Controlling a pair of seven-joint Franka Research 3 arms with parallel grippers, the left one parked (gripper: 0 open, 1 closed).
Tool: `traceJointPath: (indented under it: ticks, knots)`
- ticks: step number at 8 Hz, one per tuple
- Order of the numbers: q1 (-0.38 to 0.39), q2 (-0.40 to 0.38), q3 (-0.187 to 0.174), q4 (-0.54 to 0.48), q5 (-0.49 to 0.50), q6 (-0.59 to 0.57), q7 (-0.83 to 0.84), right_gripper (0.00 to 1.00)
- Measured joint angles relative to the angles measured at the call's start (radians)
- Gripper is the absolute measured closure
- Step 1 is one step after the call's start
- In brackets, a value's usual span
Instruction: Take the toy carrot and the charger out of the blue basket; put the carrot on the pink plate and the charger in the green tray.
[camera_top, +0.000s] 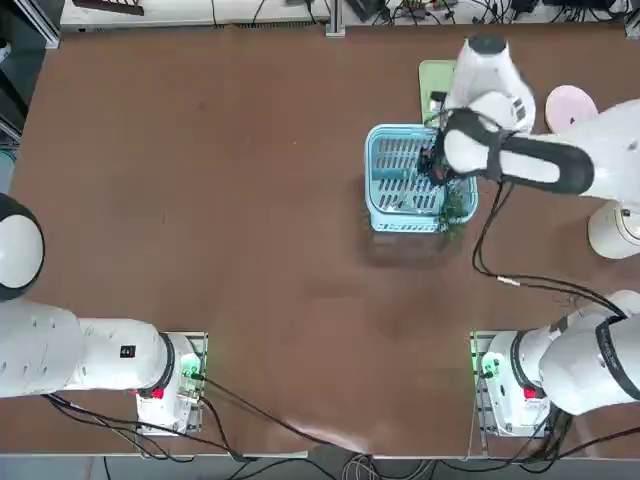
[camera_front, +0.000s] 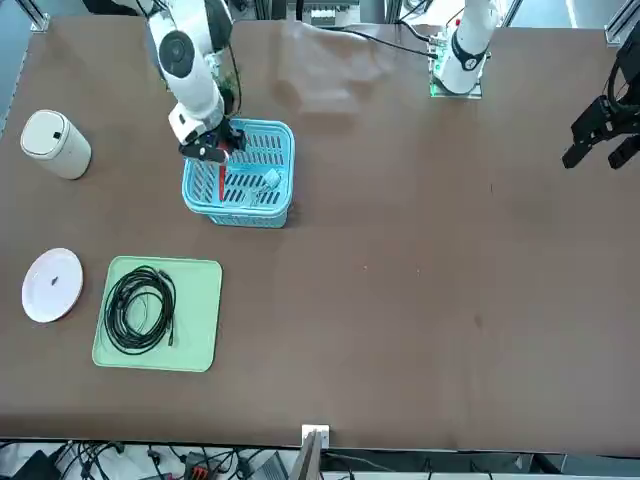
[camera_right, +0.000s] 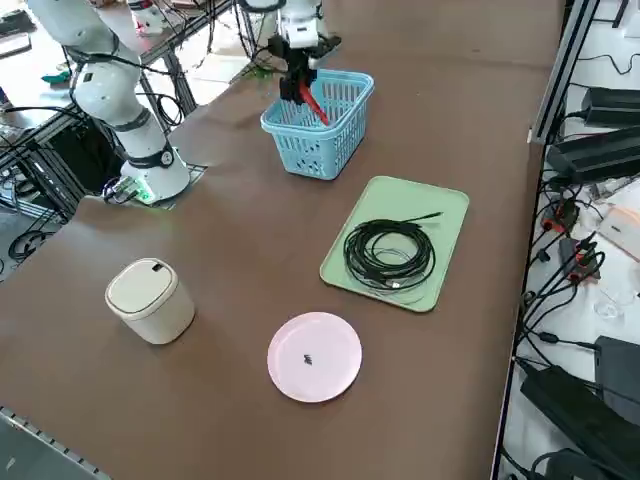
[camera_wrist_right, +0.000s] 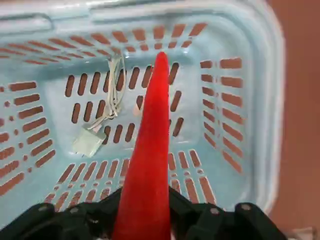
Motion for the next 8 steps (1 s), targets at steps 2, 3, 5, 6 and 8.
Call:
traceJointPath:
  ticks: [2, 3, 5, 6, 8]
  knots:
    - [-0.078, -0.003, -0.003, 0.219, -0.003, -0.237, -0.064, 0.82]
    - [-0.14, 0.002, -0.005, 0.297, -0.004, -0.306, -0.139, 0.82]
    - [-0.316, 0.017, -0.012, 0.366, -0.01, -0.353, -0.325, 0.82]
    - [-0.422, 0.032, -0.015, 0.373, -0.021, -0.352, -0.43, 0.82]
    - [-0.605, 0.091, -0.021, 0.378, -0.071, -0.287, -0.606, 0.82]
